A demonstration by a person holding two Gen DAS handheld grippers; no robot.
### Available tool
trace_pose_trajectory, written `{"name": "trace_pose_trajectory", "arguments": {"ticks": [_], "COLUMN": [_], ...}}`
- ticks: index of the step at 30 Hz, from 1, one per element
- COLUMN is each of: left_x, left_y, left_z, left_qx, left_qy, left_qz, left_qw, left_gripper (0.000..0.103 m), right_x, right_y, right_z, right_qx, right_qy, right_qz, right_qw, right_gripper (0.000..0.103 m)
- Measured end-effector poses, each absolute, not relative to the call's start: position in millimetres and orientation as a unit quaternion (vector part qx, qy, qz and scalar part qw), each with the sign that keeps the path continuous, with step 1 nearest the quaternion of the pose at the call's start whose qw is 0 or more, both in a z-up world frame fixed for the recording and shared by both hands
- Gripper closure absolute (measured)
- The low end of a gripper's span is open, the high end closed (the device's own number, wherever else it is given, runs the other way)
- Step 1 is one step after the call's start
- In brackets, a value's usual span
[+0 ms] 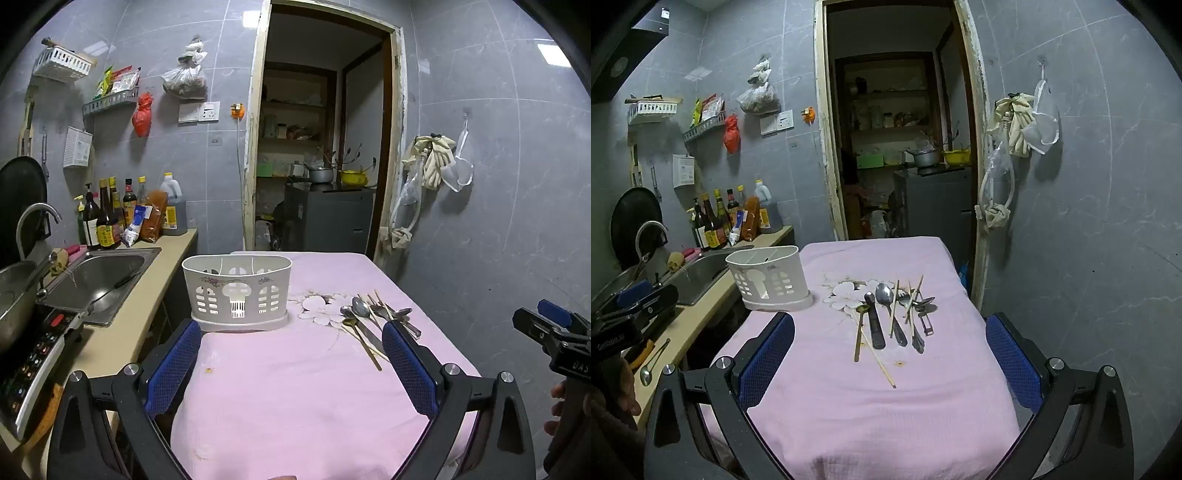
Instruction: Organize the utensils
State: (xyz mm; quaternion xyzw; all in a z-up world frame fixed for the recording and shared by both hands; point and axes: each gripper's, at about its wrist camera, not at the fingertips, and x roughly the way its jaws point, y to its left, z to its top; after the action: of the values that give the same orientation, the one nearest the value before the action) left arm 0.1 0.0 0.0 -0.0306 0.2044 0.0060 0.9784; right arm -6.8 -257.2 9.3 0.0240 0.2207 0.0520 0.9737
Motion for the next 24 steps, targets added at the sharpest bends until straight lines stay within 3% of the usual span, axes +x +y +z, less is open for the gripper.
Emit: {"name": "trace_pose_trajectory", "arguments": {"ticks": [24], "left_x": [-0.3], "left_y": [-0.1], "left_z": [0.0], "left_qx": [-0.034], "left_qy": [0.203], "left_qz": [0.004], "left_qw": [0.979], "left_gripper": [0.004], "right_x": [-1.2], "right_y": [-257.2], "right_z": [5.4], "right_qx": [0.023], "right_qy": [0.221], "right_qz": [0.056], "right_qw": [0.973], "right_gripper": [0.001]}}
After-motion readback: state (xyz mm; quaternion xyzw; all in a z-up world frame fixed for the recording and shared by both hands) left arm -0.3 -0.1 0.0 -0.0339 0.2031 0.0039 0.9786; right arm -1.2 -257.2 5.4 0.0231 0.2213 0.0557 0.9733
